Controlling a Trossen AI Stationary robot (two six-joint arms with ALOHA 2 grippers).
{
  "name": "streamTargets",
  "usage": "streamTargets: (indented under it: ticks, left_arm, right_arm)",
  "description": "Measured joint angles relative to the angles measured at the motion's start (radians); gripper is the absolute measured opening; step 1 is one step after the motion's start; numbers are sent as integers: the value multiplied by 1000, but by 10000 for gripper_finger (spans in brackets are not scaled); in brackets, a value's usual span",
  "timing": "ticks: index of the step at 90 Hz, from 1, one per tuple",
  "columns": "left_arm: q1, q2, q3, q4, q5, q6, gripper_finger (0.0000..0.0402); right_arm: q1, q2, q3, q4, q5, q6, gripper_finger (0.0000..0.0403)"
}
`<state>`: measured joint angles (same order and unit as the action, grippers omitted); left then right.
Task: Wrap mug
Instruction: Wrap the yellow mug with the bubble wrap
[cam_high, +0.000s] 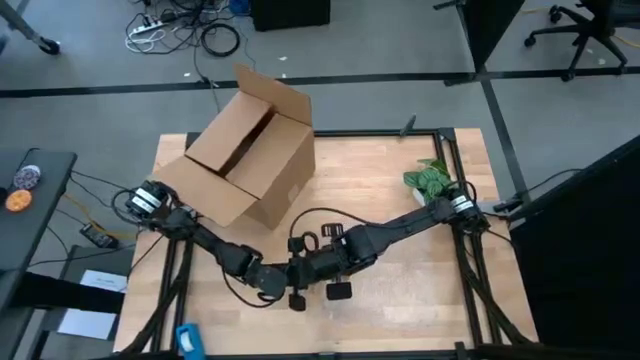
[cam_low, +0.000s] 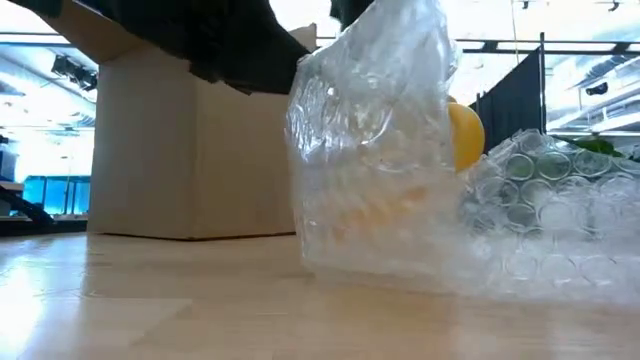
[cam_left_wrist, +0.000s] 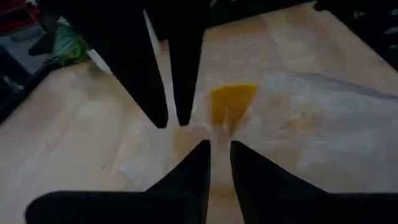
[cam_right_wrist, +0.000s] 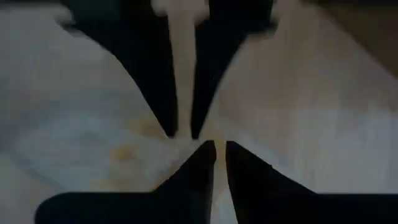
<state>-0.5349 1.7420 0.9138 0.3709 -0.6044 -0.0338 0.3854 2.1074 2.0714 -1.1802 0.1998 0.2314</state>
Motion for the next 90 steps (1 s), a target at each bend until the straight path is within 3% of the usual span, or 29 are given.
streamTargets:
  ticks: [15,38,59,72,90]
  left_arm:
    - [0,0,0,-3,1,8,48]
    - [-2,0,0,-3,2,28,48]
    - [-1,2,-1,-8,7,33,48]
    - [-2,2,-1,-12,6,30,48]
    - [-2,1,0,-15,6,25,48]
  right_arm:
    - [28,0,-8,-5,-106,4,20]
    - [5,2,-235,152,-206,8,20]
    - [-65,-6,-398,231,-214,28,20]
    - [-75,-3,-382,205,-200,22,20]
    - [-67,2,-239,72,-182,11,20]
